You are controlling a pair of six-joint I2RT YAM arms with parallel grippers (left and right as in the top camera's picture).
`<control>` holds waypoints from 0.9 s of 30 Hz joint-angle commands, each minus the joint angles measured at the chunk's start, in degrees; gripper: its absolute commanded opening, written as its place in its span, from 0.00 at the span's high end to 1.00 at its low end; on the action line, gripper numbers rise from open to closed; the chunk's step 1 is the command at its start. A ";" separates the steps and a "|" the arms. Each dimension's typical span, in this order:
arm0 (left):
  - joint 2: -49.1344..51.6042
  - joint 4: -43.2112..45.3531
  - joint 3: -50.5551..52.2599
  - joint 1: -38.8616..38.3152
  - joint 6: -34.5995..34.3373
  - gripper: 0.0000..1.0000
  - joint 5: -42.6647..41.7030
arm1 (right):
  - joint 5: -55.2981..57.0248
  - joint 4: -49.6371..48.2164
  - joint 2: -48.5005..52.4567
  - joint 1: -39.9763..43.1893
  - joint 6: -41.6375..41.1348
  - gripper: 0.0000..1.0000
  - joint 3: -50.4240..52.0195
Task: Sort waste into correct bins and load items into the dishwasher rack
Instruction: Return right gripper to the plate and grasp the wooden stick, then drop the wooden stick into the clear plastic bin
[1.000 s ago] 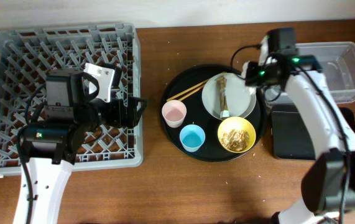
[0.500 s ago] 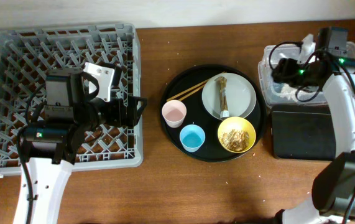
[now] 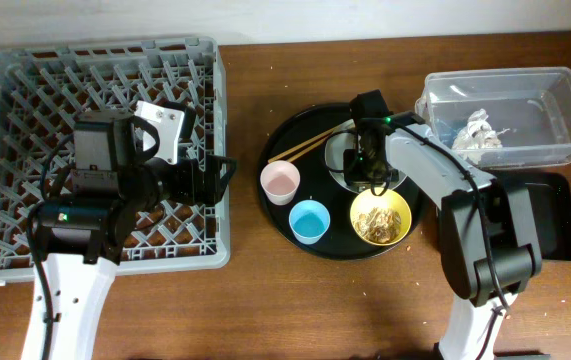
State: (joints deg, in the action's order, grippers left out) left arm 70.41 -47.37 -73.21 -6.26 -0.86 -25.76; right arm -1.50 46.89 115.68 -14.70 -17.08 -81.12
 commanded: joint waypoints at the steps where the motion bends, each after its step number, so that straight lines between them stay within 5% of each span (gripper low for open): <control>1: -0.02 -0.09 -1.09 -0.09 0.28 0.01 -1.03 | -1.14 1.79 -2.51 0.92 -1.40 0.96 -2.01; 7: -0.02 -0.50 -1.09 -0.09 0.28 0.01 -1.05 | -1.53 5.92 -14.53 10.99 -4.09 0.96 -11.69; 13: -0.02 -2.69 -1.09 -0.09 0.28 0.01 -1.03 | -1.40 1.53 -10.54 24.46 -15.43 0.96 -11.89; 14: -0.02 -2.78 -1.09 -0.09 0.28 0.01 -1.05 | -1.55 -0.74 -8.74 25.51 -15.37 0.94 -11.89; 15: -0.02 -2.84 -1.09 -0.09 0.28 0.01 -1.05 | -1.53 -2.69 -6.93 26.29 -14.23 0.67 -11.89; 16: -0.02 -2.84 -1.09 -0.09 0.28 0.01 -1.05 | -1.75 -3.04 -6.54 26.58 -12.90 0.51 -11.89; 20: -0.02 -2.86 -1.09 -0.09 0.28 0.01 -1.05 | -8.72 -1.25 -10.67 26.77 -7.96 0.46 -12.11; 27: -0.02 -2.62 -1.09 -0.09 0.28 0.01 -1.05 | -11.34 16.90 -29.18 24.59 0.02 0.46 -12.11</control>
State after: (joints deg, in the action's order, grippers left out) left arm 70.41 -50.19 -73.32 -6.26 -0.86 -26.00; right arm -10.63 59.77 92.62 11.44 -21.32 -93.08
